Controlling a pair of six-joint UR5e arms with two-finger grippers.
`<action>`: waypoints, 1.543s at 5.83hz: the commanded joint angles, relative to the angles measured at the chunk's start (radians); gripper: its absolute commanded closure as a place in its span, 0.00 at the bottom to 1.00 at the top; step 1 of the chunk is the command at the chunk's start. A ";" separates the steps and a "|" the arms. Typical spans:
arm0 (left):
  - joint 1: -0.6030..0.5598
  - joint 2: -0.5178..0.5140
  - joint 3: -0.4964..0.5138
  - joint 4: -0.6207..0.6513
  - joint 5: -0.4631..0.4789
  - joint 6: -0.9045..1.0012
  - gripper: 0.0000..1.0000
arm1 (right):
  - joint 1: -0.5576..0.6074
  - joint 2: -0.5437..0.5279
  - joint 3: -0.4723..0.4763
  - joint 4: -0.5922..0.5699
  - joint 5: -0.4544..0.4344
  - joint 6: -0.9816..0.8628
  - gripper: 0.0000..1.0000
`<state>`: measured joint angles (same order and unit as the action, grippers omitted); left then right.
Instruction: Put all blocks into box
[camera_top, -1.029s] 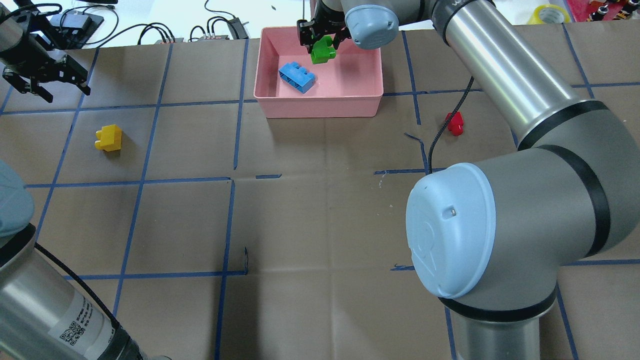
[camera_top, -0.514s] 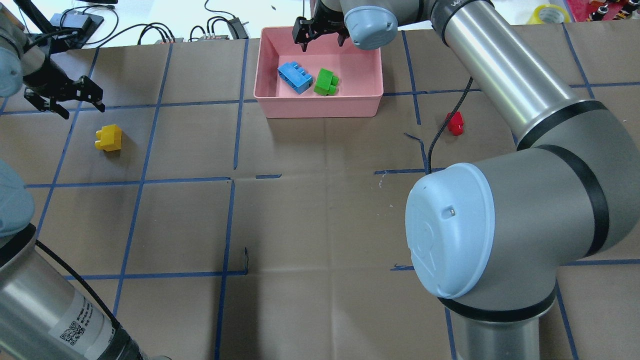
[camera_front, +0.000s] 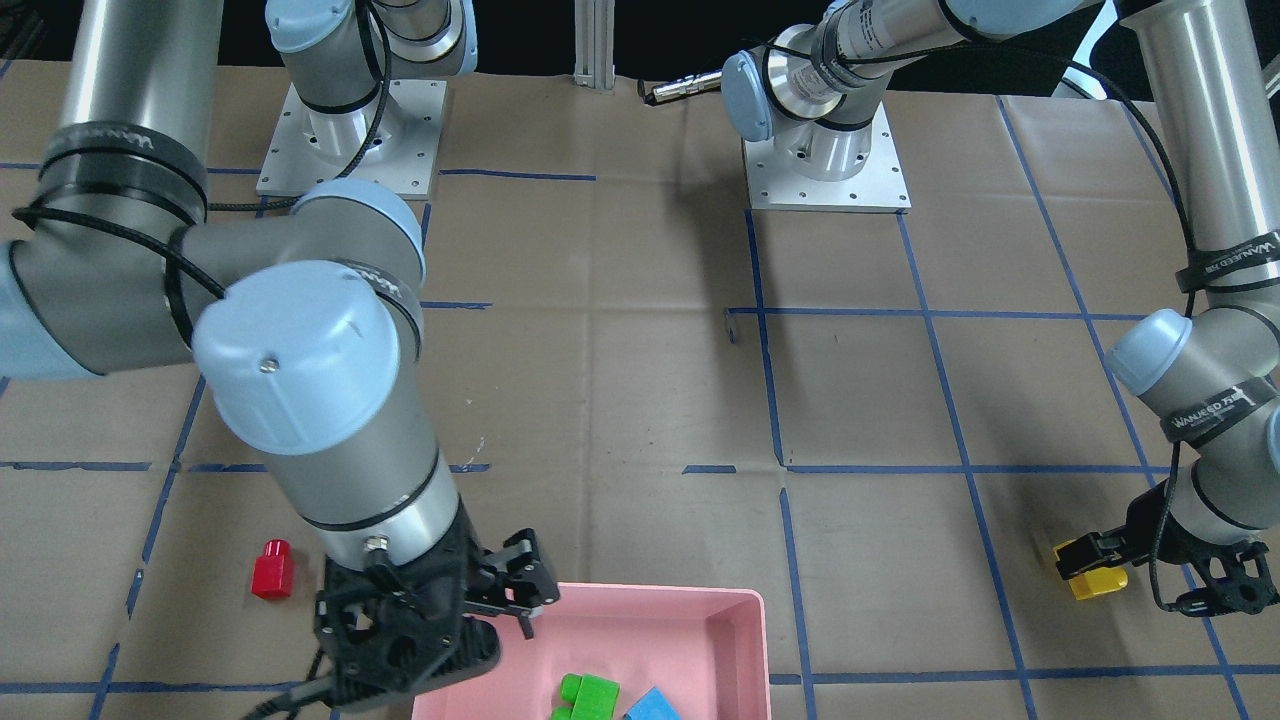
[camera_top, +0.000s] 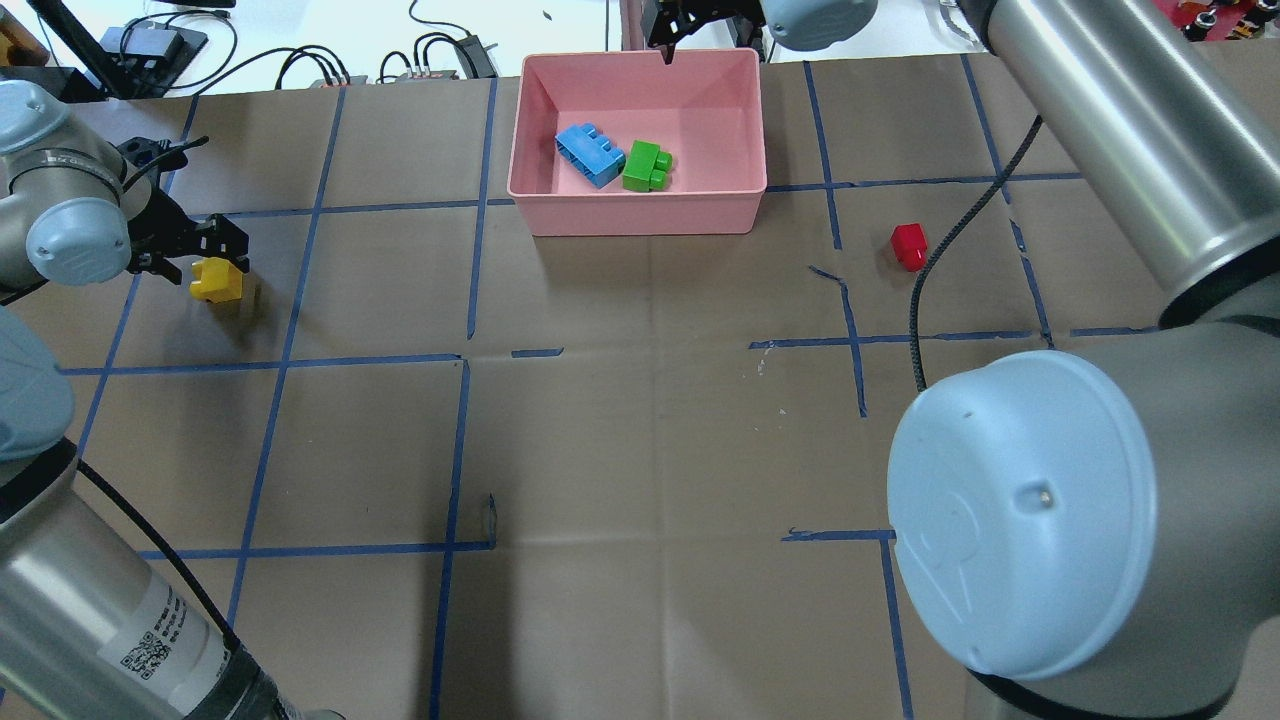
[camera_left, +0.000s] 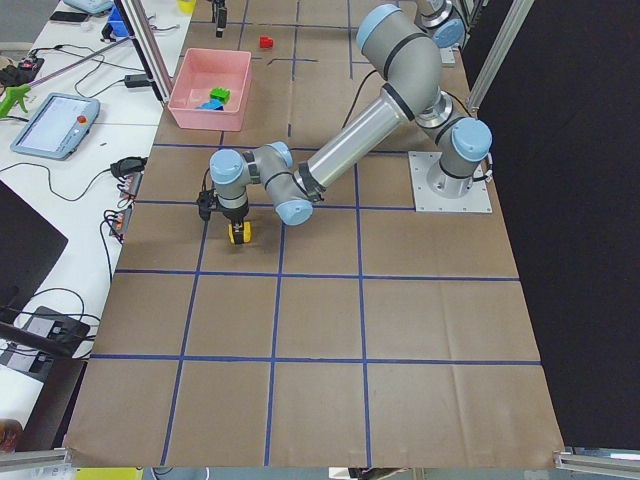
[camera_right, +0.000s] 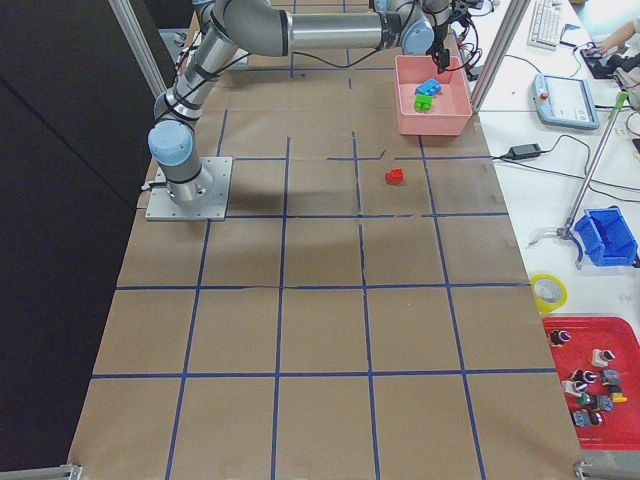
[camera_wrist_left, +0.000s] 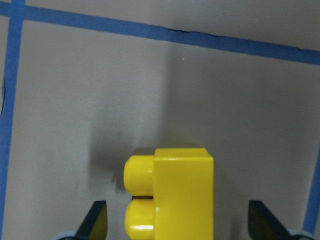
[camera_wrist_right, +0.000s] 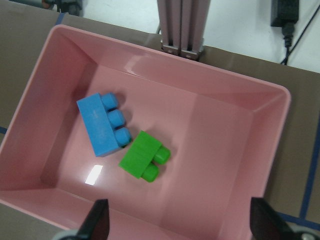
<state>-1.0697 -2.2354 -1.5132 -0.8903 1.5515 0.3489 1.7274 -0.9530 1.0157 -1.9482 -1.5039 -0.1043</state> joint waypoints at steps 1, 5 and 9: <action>0.002 -0.006 -0.002 0.017 0.001 0.001 0.01 | -0.113 -0.187 0.195 0.002 -0.107 -0.140 0.00; 0.037 -0.003 -0.013 0.010 -0.004 0.001 0.56 | -0.250 -0.311 0.637 -0.309 -0.110 -0.178 0.00; 0.028 0.083 0.025 -0.044 -0.005 0.002 0.78 | -0.275 -0.181 0.771 -0.391 -0.104 -0.170 0.00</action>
<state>-1.0356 -2.1911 -1.5020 -0.9044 1.5463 0.3512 1.4591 -1.1769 1.7857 -2.3238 -1.6085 -0.2755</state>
